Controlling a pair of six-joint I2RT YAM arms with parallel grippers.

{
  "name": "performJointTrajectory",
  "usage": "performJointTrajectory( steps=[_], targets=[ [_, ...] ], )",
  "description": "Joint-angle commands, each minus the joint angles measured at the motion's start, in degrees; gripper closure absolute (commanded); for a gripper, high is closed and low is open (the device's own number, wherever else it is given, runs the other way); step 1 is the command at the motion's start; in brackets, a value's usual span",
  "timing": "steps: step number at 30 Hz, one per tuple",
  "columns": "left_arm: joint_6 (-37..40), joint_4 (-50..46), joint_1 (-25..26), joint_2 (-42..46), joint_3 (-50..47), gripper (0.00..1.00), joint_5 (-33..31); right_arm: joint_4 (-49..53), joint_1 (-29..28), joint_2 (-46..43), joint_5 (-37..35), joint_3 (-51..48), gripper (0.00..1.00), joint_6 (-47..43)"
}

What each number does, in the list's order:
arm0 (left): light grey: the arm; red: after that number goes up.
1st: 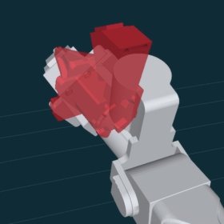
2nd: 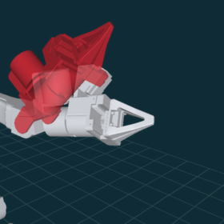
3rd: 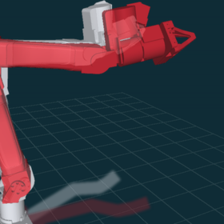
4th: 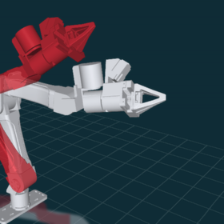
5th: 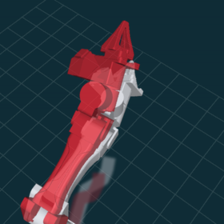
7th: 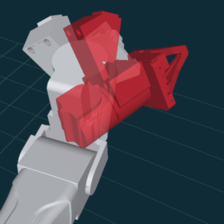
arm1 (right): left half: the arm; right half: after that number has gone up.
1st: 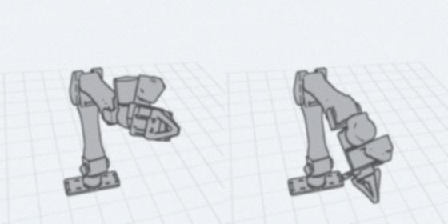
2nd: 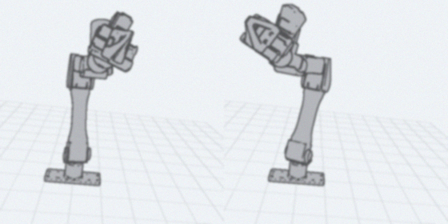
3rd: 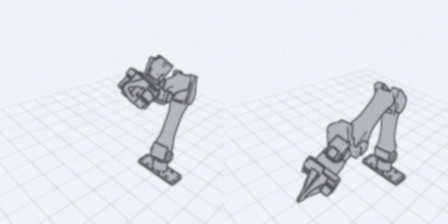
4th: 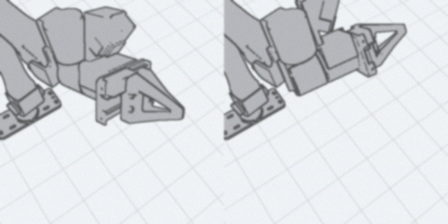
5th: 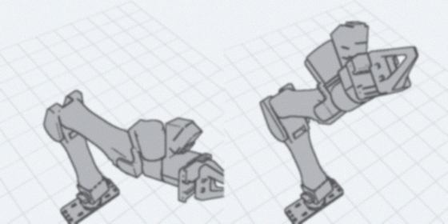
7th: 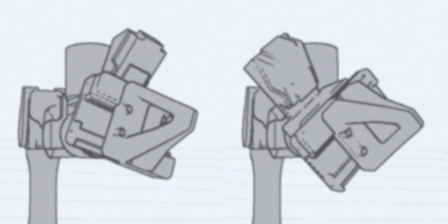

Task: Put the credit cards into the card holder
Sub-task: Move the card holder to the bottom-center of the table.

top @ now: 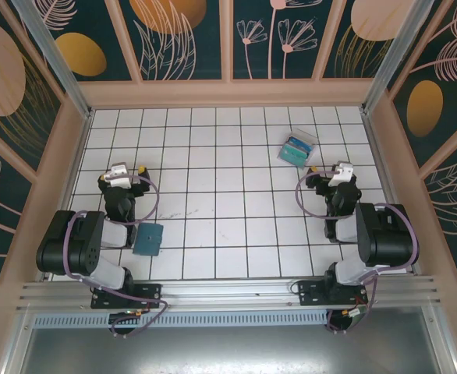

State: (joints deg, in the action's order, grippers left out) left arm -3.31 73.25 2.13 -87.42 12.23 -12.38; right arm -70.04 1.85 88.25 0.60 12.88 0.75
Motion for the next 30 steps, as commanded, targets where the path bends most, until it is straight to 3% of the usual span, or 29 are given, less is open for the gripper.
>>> performJointTrajectory(
  steps=[1, 20, 25, 28, 30],
  targets=[
    [-1.0, 0.9, -0.5, 0.3, 0.7, 0.01, 1.0, -0.4, 0.3, 0.0, 1.4, 1.0, 0.01, -0.1],
    [-1.9, 1.1, -0.5, 0.3, 0.6, 0.01, -1.1, -0.1, 1.0, -0.1, 3.2, 1.1, 0.01, 0.2],
    [-2.9, 0.4, -0.5, 2.3, 0.3, 0.01, -4.3, 0.2, 1.0, -3.8, -5.3, -0.4, 0.01, 3.4],
    [-3.4, -10.6, -0.4, 10.6, 2.1, 0.01, -3.9, 16.7, 0.8, -13.8, -10.9, 2.9, 0.01, 7.1],
    [-8.7, -24.1, -0.4, 18.9, 5.6, 0.01, -3.5, 33.5, 0.9, -21.4, -14.7, 9.3, 0.01, 13.4]
  ],
)
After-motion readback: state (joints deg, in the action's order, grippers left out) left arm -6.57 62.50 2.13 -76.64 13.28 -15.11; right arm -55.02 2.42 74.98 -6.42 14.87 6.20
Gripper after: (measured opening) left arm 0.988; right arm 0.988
